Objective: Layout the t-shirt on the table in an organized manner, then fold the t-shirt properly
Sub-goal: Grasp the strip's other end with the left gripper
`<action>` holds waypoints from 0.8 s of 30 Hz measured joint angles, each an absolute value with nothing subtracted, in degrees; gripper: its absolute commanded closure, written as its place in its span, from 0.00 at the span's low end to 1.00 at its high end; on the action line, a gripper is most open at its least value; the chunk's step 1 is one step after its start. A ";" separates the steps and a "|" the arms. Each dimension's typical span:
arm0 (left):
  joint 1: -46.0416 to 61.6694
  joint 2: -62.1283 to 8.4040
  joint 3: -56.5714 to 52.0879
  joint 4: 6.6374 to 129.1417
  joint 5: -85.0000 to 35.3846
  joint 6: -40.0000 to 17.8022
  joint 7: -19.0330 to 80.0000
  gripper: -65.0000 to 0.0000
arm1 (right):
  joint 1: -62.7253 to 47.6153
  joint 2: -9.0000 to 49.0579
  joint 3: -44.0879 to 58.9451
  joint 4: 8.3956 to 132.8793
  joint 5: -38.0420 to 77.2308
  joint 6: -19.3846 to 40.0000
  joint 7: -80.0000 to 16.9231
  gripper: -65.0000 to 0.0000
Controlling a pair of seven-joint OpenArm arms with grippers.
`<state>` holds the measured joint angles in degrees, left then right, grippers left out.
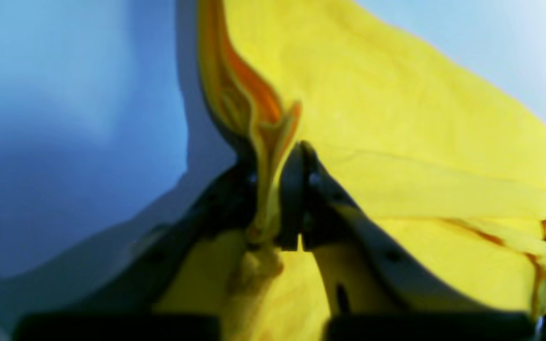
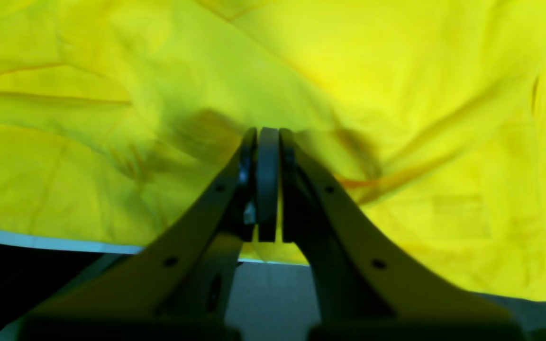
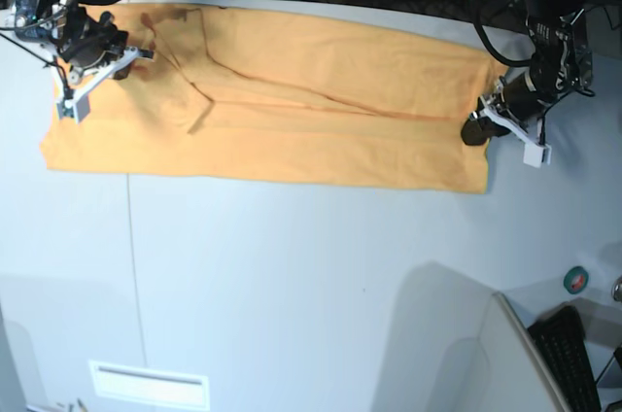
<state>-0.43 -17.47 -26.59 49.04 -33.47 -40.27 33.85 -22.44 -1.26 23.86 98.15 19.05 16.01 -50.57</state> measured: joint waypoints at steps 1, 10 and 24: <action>-0.91 -17.50 -27.03 48.18 -33.50 -40.47 33.98 1.00 | -22.44 -1.26 23.86 98.15 19.11 16.01 -50.57 1.00; 2.92 -20.71 -26.89 53.67 -31.75 -39.40 25.80 1.00 | -22.41 -1.26 23.88 98.15 19.11 16.01 -50.57 1.00; 20.99 -16.69 -26.41 91.83 -15.20 -32.82 24.21 1.00 | -21.02 -1.28 23.90 98.19 19.29 15.99 -50.52 1.00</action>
<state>20.99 -16.69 -26.41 91.83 -15.20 -32.82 24.21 -21.02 -1.28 23.90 98.19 19.29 15.99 -50.52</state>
